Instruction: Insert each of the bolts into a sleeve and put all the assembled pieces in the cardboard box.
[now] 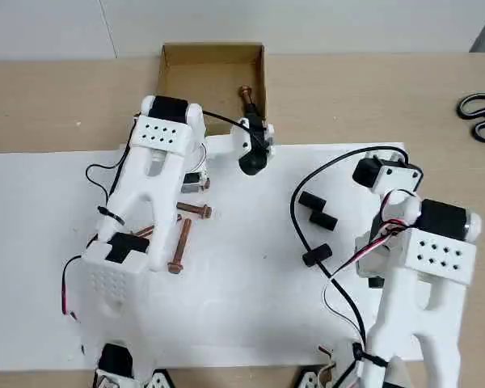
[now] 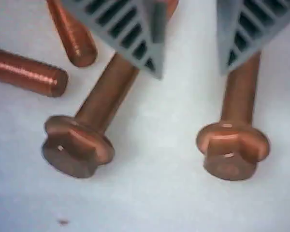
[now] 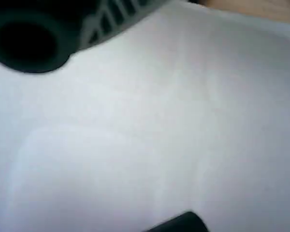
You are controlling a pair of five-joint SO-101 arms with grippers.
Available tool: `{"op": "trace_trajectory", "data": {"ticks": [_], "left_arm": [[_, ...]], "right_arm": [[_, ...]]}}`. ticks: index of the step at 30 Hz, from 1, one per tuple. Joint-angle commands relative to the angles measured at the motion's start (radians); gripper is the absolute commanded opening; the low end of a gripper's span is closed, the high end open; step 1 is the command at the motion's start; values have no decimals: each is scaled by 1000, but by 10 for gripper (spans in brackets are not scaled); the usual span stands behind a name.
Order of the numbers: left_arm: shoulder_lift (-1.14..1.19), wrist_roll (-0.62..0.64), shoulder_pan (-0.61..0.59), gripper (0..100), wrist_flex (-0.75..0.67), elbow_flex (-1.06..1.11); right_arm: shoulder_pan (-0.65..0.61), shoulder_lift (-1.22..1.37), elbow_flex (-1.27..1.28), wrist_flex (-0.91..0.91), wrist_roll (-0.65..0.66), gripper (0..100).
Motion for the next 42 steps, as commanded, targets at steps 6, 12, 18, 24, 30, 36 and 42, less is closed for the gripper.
{"op": "trace_trajectory", "data": {"ticks": [6,12,18,24,30,36,42], "left_arm": [[17,6,-41,122,-167,-44],[52,6,-40,131,-187,-44],[103,6,-31,130,-187,-44],[140,6,-29,130,-189,-44],[181,5,-29,115,-224,-44],[221,5,2,8,-215,-42],[216,5,18,5,-184,-44]], "right_arm": [[1,-22,-5,1,8,5],[1,-19,-5,1,8,4],[1,-19,-5,1,8,4],[1,-18,-5,1,8,4],[1,-18,-5,1,8,4],[1,-19,-5,1,8,4],[1,-21,-5,1,8,4]]}}
